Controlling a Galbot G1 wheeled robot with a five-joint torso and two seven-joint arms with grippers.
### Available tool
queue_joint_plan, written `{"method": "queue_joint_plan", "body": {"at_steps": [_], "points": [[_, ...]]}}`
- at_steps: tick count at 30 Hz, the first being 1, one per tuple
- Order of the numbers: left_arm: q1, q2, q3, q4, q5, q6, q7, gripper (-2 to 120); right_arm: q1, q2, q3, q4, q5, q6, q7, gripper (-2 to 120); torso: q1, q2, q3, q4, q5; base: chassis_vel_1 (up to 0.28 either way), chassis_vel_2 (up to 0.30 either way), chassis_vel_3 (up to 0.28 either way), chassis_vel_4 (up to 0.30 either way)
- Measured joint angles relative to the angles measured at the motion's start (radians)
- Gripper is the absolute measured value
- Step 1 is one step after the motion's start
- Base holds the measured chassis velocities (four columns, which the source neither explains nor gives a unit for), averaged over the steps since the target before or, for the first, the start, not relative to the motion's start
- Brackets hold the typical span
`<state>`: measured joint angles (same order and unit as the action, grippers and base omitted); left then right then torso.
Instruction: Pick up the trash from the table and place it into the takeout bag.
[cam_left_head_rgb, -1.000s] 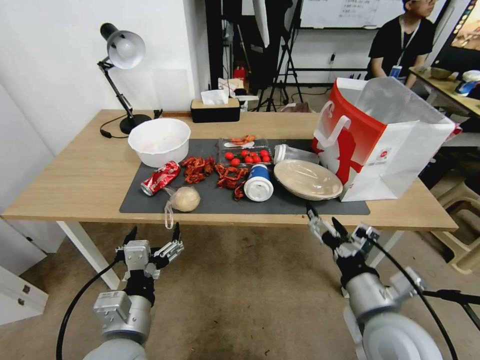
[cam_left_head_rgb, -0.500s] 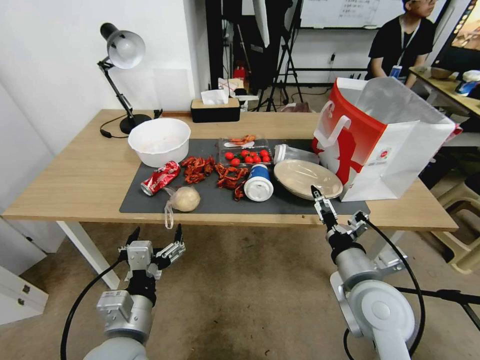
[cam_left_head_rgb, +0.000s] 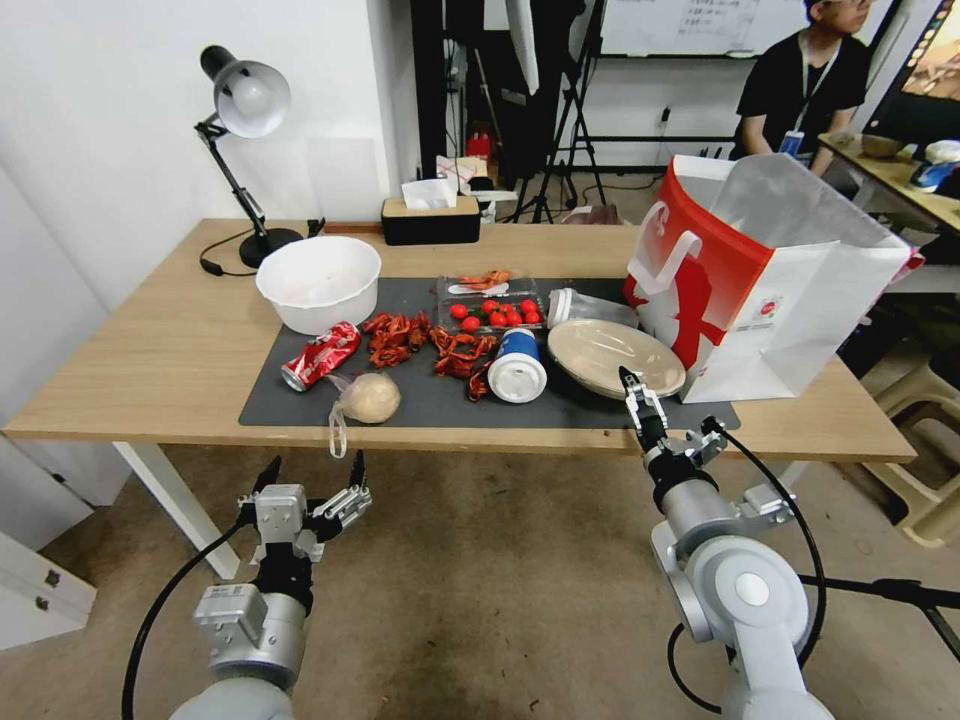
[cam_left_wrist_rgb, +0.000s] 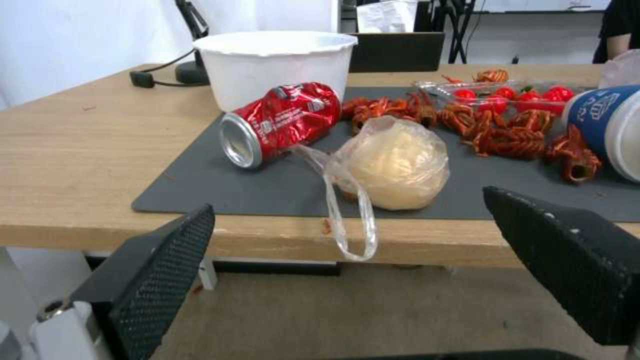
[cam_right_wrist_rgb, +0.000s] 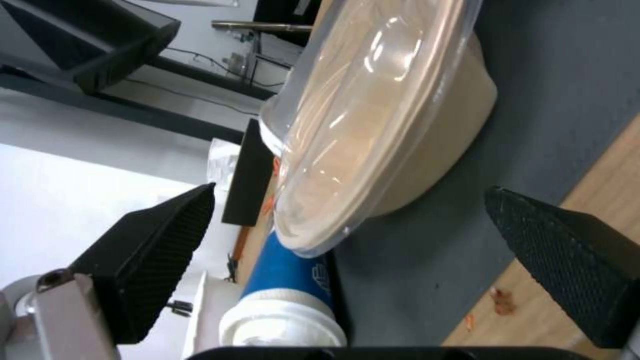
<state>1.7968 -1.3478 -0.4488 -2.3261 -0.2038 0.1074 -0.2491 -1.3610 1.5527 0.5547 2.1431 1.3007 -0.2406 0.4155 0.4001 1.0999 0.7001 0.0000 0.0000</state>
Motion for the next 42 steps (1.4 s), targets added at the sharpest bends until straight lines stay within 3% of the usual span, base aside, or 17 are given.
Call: {"method": "queue_joint_plan", "body": {"at_steps": [4, 9, 12, 14, 15, 18, 24, 28, 31, 42], "points": [[0.003, -0.002, -0.001, -0.001, 0.001, -0.004, -0.001, 100, 0.026, -0.002, 0.001, -0.015, 0.026, 0.0, 0.022, 100, 0.0, 0.0, 0.0, 0.0, 0.0, 0.0, 0.0, 0.0, 0.0], [0.007, -0.003, -0.001, -0.001, 0.002, -0.01, -0.001, 100, 0.052, -0.004, 0.003, -0.038, 0.047, -0.001, 0.037, 88, 0.0, 0.0, 0.0, 0.0, 0.0, 0.0, 0.0, 0.0, 0.0], [0.009, -0.003, -0.002, -0.003, 0.003, -0.011, -0.002, 100, 0.068, -0.003, 0.002, -0.049, 0.056, -0.001, 0.041, 71, 0.0, 0.0, 0.0, 0.0, 0.0, 0.0, 0.0, 0.0, 0.0], [0.009, -0.004, -0.002, -0.003, 0.003, -0.011, -0.002, 100, 0.07, -0.003, 0.002, -0.05, 0.058, -0.001, 0.042, 70, 0.0, 0.0, 0.0, 0.0001, 0.0, 0.0, 0.0, 0.0, 0.0], [0.01, -0.004, -0.003, -0.003, 0.003, -0.012, -0.003, 100, 0.075, -0.001, 0.002, -0.055, 0.063, -0.001, 0.044, 60, 0.0, 0.0, 0.0, 0.0, 0.0, 0.0, 0.0, 0.0, 0.0], [0.01, -0.004, -0.004, -0.003, 0.003, -0.013, -0.005, 100, 0.076, 0.001, 0.003, -0.058, 0.066, -0.001, 0.044, 53, 0.0, 0.0, 0.0, 0.0, 0.0, 0.0, 0.0, 0.0, 0.0], [0.01, -0.005, -0.002, -0.003, 0.003, -0.014, -0.009, 100, 0.072, 0.002, 0.005, -0.056, 0.072, -0.001, 0.046, 27, 0.0, 0.0, 0.0, 0.0001, -0.0001, 0.0, 0.0, 0.0, 0.0], [0.009, -0.006, -0.001, -0.001, 0.003, -0.016, -0.01, 100, 0.068, 0.001, 0.006, -0.052, 0.072, -0.001, 0.047, 18, 0.0, 0.0, 0.0, 0.0, 0.0, 0.0, 0.0, 0.0, 0.0], [0.009, -0.006, 0.0, 0.0, 0.004, -0.021, -0.012, 100, 0.062, 0.001, 0.007, -0.045, 0.072, -0.001, 0.047, 3, 0.0, 0.0, 0.0, 0.0, 0.0, 0.0, 0.0, 0.0, 0.0], [0.008, -0.004, 0.004, 0.008, 0.005, -0.03, -0.019, 100, 0.028, 0.003, 0.001, -0.012, 0.069, -0.004, 0.043, 0, 0.0, 0.0, 0.0, 0.0, 0.0, 0.0, 0.0, 0.0, 0.0]]}}
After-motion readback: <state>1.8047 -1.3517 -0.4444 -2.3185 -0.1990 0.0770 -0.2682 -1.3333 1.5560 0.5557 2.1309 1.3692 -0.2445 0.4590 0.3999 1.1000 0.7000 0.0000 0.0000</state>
